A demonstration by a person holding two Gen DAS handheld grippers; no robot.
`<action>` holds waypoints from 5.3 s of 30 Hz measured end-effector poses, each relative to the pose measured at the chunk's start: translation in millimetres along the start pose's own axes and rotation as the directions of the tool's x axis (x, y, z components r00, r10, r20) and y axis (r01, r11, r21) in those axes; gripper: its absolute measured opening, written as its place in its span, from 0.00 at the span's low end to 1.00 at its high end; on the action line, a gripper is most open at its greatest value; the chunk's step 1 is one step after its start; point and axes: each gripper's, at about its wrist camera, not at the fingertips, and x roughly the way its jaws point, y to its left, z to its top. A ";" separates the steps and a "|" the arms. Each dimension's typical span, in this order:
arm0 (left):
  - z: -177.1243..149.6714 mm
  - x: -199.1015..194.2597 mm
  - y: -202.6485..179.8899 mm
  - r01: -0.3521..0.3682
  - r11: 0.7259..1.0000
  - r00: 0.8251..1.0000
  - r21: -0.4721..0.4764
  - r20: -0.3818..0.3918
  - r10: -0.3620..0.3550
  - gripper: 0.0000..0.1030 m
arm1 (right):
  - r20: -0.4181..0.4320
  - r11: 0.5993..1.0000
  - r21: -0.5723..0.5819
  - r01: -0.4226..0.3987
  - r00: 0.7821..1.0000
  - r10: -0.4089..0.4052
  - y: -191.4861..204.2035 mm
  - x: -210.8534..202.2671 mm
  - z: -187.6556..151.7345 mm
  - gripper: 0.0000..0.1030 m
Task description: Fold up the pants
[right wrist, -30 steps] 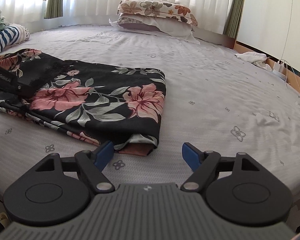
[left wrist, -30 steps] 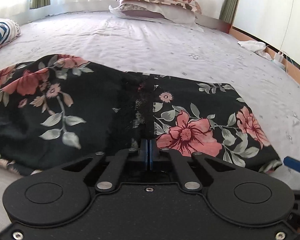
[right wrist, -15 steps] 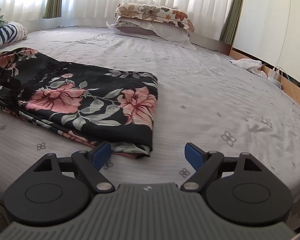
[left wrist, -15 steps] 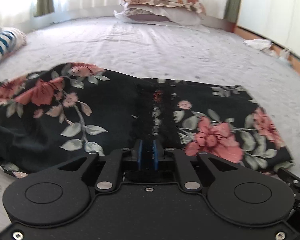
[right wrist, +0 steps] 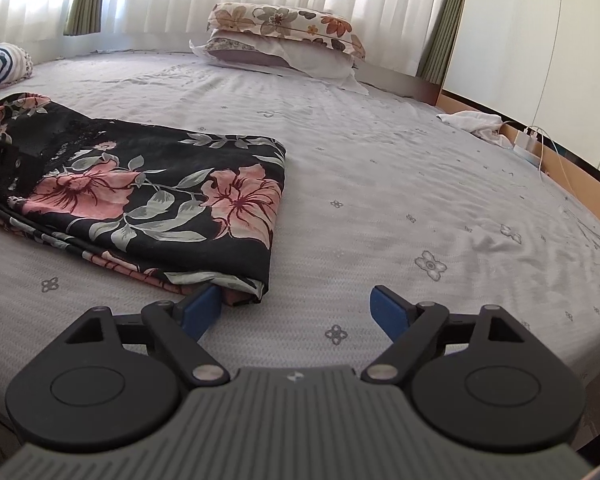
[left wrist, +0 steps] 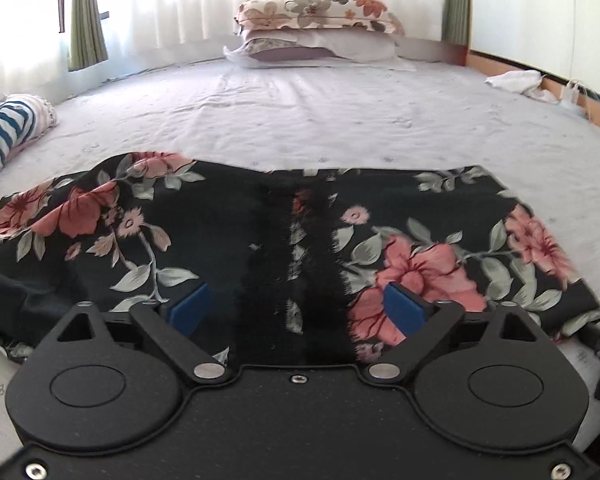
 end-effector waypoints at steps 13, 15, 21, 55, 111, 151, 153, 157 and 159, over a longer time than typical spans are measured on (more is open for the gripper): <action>27.7 3.0 17.6 0.128 0.981 0.988 -0.148 -0.069 -0.139 0.03 | 0.037 0.996 0.040 -0.075 0.997 0.073 17.7 -3.7 0.8 1.00; 35.6 2.2 19.6 0.140 0.976 0.985 -0.165 -0.074 -0.154 0.03 | 0.052 0.993 0.039 -0.114 0.992 0.112 27.0 -3.9 2.4 1.00; 52.2 -1.0 23.8 0.169 0.965 0.980 -0.198 -0.066 -0.186 0.03 | 0.101 0.982 0.070 -0.178 0.980 0.170 46.9 -7.0 12.2 1.00; 7.6 12.8 53.9 0.009 0.987 0.990 -0.160 -0.136 -0.031 0.05 | 0.025 0.993 0.097 -0.068 0.998 0.066 -14.1 -2.8 2.1 1.00; -22.7 -5.5 288.9 -0.381 0.596 0.877 -0.707 -0.073 0.474 0.17 | 0.023 0.921 -0.081 -0.380 0.924 0.383 163.9 44.3 69.6 0.58; 7.4 19.7 287.7 -0.165 0.902 0.986 -0.399 -0.066 0.152 0.33 | 0.041 0.924 -0.092 -0.371 0.926 0.376 165.9 42.9 67.2 0.59; 2.4 0.4 288.6 -0.164 0.902 0.986 -0.400 -0.041 0.161 0.38 | 0.045 0.926 -0.092 -0.366 0.928 0.371 165.0 39.5 70.1 0.64; -5.9 -12.3 297.6 -0.191 0.885 0.981 -0.425 -0.046 0.190 0.37 | 0.147 0.897 -0.125 -0.424 0.886 0.439 167.4 11.8 86.9 0.81; -6.3 -11.2 307.8 -0.172 0.865 0.984 -0.472 -0.047 0.169 0.34 | 0.173 0.842 -0.180 -0.508 0.827 0.535 181.5 -2.0 101.3 0.87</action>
